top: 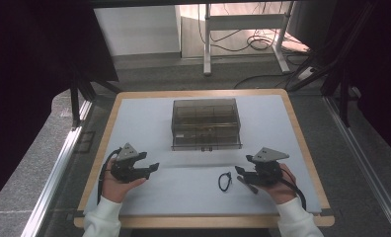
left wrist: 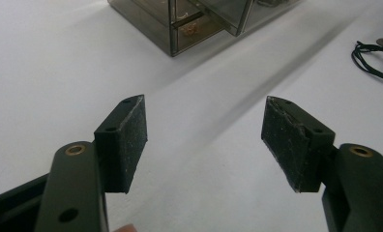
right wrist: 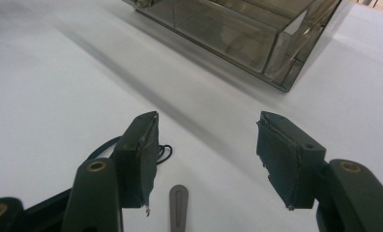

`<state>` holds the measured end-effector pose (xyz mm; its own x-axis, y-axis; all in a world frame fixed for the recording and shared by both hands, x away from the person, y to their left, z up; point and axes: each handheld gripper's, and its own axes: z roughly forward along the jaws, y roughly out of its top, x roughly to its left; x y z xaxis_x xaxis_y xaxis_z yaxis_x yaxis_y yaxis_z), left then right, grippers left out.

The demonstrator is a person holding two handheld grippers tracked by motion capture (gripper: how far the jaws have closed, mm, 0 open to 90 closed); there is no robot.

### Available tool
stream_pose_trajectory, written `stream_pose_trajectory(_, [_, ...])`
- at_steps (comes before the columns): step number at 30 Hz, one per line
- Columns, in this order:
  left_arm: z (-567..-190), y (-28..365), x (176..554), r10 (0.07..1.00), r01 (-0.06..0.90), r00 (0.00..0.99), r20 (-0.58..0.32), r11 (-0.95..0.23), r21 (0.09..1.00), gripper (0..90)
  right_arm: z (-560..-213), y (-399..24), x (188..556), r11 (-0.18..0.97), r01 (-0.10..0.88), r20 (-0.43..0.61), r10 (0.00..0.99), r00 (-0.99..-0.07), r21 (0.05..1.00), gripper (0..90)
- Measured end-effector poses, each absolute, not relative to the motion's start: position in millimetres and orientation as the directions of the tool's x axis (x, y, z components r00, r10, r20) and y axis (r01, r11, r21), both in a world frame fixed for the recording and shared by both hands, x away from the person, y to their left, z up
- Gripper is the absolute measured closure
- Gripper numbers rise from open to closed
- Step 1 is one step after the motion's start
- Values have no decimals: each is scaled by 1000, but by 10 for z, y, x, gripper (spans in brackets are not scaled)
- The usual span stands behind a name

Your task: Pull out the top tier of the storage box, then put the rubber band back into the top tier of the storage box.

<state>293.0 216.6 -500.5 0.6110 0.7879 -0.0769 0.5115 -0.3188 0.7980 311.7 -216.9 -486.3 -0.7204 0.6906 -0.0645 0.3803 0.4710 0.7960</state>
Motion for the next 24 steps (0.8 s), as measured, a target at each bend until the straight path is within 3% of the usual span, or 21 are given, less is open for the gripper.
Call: stream_pose_trajectory(24, [-5076,2193,2945,789,534,608,-84,-329,779,330,-4895,-1876,3092,565,362,-88,616,-783,741,413])
